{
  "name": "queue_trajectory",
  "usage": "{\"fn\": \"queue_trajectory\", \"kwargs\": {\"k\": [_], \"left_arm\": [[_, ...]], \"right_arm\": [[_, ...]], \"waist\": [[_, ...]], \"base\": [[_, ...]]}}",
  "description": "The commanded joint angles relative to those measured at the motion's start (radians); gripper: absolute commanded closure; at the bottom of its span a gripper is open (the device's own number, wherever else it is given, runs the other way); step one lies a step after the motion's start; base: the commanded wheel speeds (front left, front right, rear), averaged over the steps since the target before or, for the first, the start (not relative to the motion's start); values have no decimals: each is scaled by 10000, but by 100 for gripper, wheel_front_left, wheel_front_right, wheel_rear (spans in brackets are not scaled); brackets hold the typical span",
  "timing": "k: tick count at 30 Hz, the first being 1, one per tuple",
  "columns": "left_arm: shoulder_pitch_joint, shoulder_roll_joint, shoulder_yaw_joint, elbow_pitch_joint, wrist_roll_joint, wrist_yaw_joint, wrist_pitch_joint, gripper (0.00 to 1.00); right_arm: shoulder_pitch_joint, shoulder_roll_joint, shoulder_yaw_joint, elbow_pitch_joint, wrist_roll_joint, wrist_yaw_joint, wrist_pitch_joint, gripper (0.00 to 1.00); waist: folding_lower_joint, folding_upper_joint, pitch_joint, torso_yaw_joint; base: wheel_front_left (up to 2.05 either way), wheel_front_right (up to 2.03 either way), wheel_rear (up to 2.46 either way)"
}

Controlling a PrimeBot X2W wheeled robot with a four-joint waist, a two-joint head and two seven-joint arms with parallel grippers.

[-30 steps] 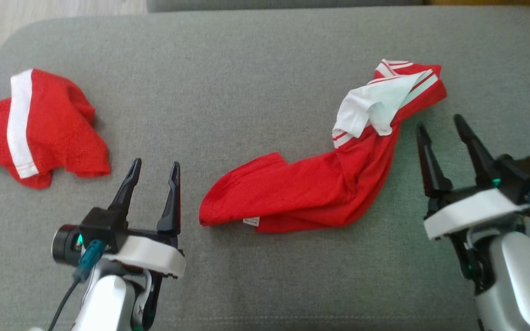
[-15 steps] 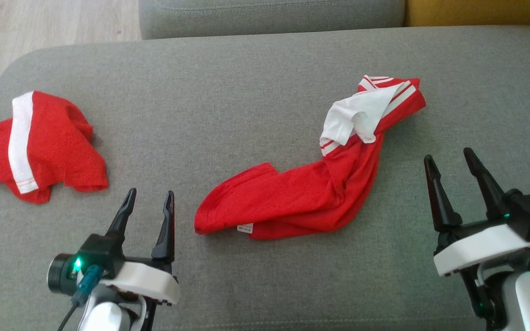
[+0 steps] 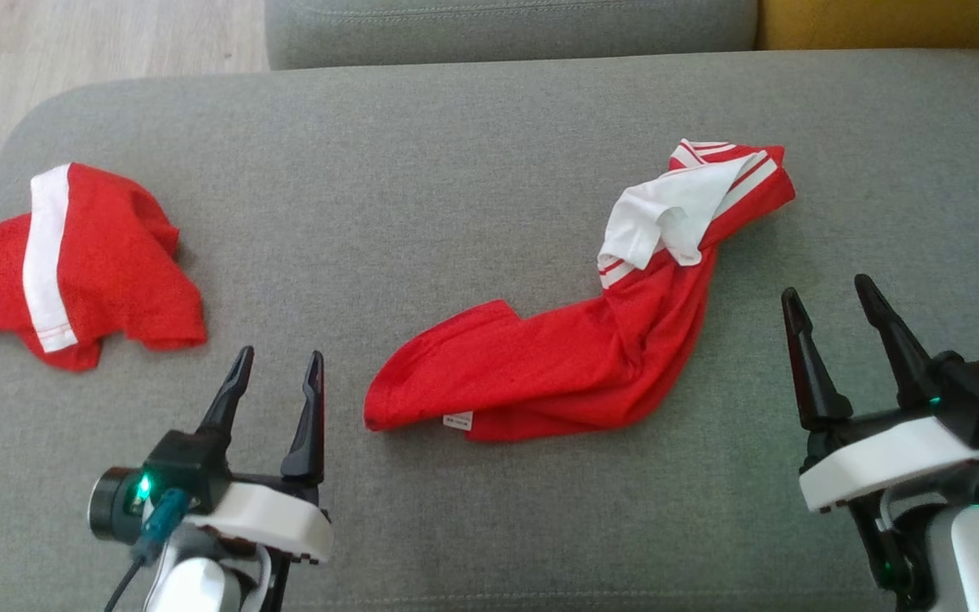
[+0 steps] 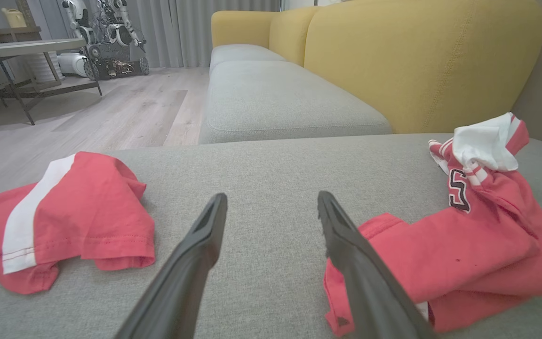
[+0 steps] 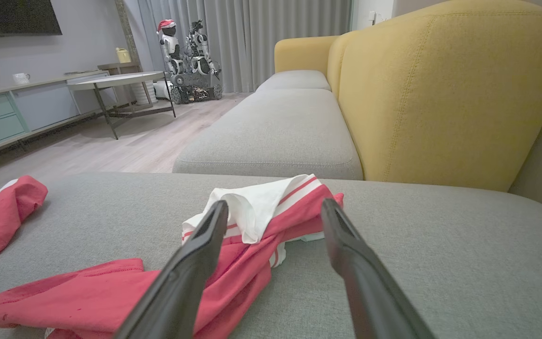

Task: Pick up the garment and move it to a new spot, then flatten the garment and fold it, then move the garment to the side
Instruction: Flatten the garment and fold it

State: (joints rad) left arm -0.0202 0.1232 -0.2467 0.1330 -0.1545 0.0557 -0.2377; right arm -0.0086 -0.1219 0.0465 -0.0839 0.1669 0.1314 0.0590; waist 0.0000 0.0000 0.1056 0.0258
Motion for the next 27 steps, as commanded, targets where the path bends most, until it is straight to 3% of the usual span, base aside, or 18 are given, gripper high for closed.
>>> {"fn": "queue_trajectory", "kwargs": {"k": [1,16,27], "left_arm": [[-192,156,270,-333,-133,41,24,0],[-272,-374,-771,1596,-1207,-1110,477,0],[-1379,-436,-937,3232,-1060,-1271,-96,0]], "right_arm": [[-210,-13,180,-350,1,-7,14,0],[-421,83,394,-201,111,-7,16,0],[-668,73,385,-164,203,-7,22,0]], "waist": [[0,0,12,13],[0,0,419,-82],[0,0,818,-204]], "base": [[0,0,0],[0,0,0],[0,0,0]]}}
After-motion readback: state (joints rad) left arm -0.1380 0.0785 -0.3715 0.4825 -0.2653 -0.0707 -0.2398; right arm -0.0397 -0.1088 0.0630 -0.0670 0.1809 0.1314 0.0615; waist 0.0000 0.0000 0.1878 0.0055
